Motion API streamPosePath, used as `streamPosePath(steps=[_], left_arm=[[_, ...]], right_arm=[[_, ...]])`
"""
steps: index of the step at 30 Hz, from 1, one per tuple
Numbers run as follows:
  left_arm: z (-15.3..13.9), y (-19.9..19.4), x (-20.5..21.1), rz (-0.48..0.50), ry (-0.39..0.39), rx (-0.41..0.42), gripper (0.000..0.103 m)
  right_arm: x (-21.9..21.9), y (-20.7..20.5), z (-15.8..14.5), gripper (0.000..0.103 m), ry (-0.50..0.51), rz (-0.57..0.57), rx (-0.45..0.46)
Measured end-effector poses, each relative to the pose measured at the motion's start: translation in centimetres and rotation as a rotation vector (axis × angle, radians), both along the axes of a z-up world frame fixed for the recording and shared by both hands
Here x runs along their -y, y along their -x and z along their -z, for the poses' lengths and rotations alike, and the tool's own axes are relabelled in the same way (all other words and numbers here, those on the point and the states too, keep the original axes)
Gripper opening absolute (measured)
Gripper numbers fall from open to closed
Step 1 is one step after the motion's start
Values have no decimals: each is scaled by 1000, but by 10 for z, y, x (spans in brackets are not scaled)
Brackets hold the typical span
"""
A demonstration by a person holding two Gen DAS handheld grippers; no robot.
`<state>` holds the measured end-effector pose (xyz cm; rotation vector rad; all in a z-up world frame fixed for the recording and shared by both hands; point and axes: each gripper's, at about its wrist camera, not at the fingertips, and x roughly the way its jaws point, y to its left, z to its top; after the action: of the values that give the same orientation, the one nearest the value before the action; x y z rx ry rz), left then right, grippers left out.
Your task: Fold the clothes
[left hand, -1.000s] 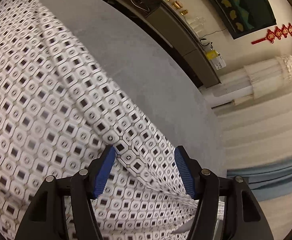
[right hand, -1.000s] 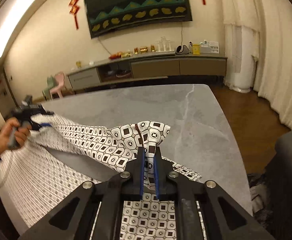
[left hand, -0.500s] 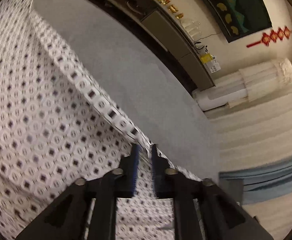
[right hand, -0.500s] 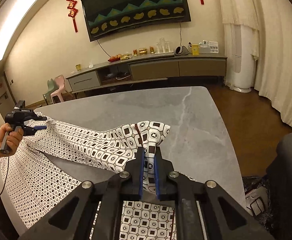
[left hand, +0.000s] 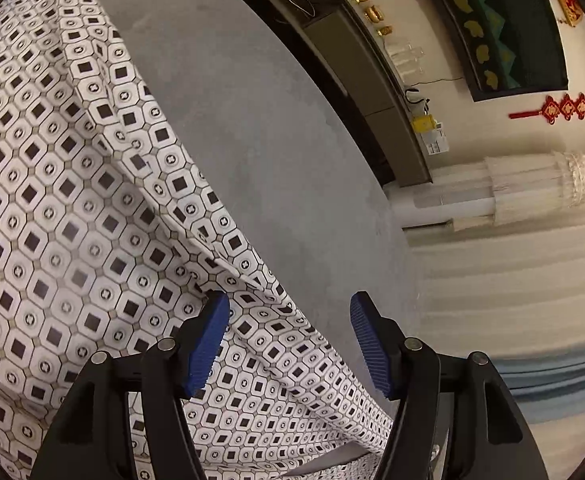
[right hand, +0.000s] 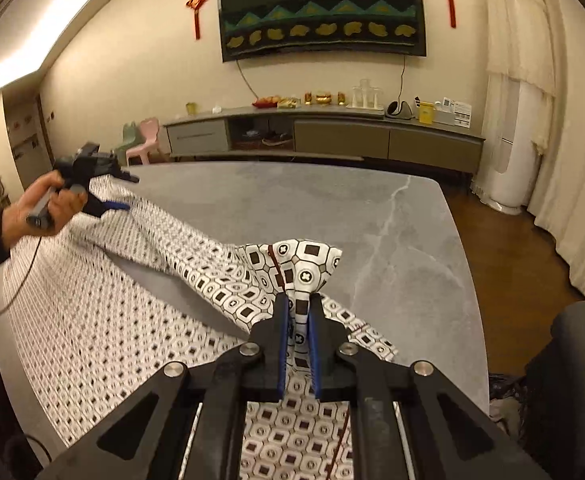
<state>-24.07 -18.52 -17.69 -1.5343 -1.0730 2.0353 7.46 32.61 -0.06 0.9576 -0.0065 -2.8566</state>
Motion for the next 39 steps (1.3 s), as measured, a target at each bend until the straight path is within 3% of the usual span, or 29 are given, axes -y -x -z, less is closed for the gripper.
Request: streamPosePath(steps=[9,11,12,15,18,20,22,24,27,28,29,32,34,36,38,39], left_arm=[[7,-5,-7,56,42,-33,60],[7,-6,-8,78,61,-43,31],[7,-6,-9,89,71,-47,4],[0,-11,-12,118,92,-82,0],[-24,-24,-3,124,74,-145,0],[-43,-33,5,123,56,-192,0],[-60,-47,15,126,36,-234,0],[-69,-81,31,154,9,-253,0],[-63,-131,50,216,16,-246,0],[-52,-146,54,245,38,-229,0],[-41,-159,57,268,57,-208,0],[-11,-172,60,289,76,-141,0],[-4,-177,64,282,74,-128,1],[-5,-176,70,266,55,-133,2],[-10,-166,73,222,31,-126,13],[-12,-160,75,201,19,-122,25]], right_arm=[[2,-19,3,10,19,-64,4],[2,-18,6,10,21,-62,13],[1,-17,7,10,21,-60,18],[-2,-1,8,10,-39,-29,38],[-10,14,-7,10,-100,15,8],[-12,12,-33,10,-156,34,-77],[0,-6,-61,10,-218,-2,-175],[23,-38,-77,10,-372,-77,-234],[52,-74,-46,10,-635,-172,-121],[54,-81,-30,11,-669,-194,-51],[55,-87,-13,18,-698,-215,21],[48,-99,20,22,-701,-206,222],[48,-105,13,26,-664,-184,250],[56,-108,-6,36,-639,-168,233],[69,-105,-27,46,-612,-159,194],[79,-101,-37,49,-577,-151,157]])
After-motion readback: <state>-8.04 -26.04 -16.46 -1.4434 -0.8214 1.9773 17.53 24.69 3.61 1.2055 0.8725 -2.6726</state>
